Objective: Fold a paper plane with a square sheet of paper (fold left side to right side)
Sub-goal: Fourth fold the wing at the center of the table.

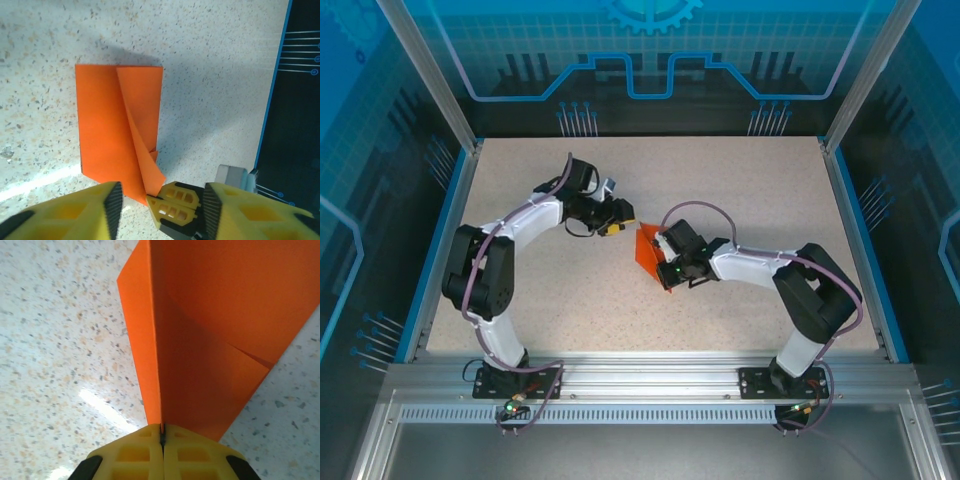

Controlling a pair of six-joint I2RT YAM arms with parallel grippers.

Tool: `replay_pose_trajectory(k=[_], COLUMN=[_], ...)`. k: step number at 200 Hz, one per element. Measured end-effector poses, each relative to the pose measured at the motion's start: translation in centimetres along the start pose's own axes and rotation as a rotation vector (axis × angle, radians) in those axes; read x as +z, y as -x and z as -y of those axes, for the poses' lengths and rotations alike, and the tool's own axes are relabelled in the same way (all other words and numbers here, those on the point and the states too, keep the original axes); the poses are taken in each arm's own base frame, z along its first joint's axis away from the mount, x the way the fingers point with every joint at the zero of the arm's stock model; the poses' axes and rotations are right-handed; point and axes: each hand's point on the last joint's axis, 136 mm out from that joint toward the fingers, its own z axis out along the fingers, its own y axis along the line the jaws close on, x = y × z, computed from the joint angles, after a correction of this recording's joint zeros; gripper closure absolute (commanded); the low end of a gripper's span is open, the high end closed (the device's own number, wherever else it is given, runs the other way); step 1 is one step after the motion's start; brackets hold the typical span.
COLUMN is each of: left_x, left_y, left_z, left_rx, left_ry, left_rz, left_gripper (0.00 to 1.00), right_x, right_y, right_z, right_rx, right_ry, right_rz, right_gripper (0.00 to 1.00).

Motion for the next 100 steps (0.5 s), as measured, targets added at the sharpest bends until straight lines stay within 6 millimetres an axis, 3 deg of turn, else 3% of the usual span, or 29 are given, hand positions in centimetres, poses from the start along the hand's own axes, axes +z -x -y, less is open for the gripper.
replay_pose_trajectory(k=[31,100], left_x=[2.0,6.1], left_y=[-1.9,-4.6], left_z=[-1.6,-2.4], left_rx=[-0.033,-0.026], left_ry=[0.022,0.04], left_rz=[-0.063,-0.168], left_gripper=[0.66,0.61], right_x=[-0.3,-0.5], right_y=[0.7,1.0], right_z=[-0.3,-0.5], right_rx=[0.045,0.089], right_ry=[0.081,0.16], right_rz=[0.011,0.014], right_gripper=[0.94,0.94])
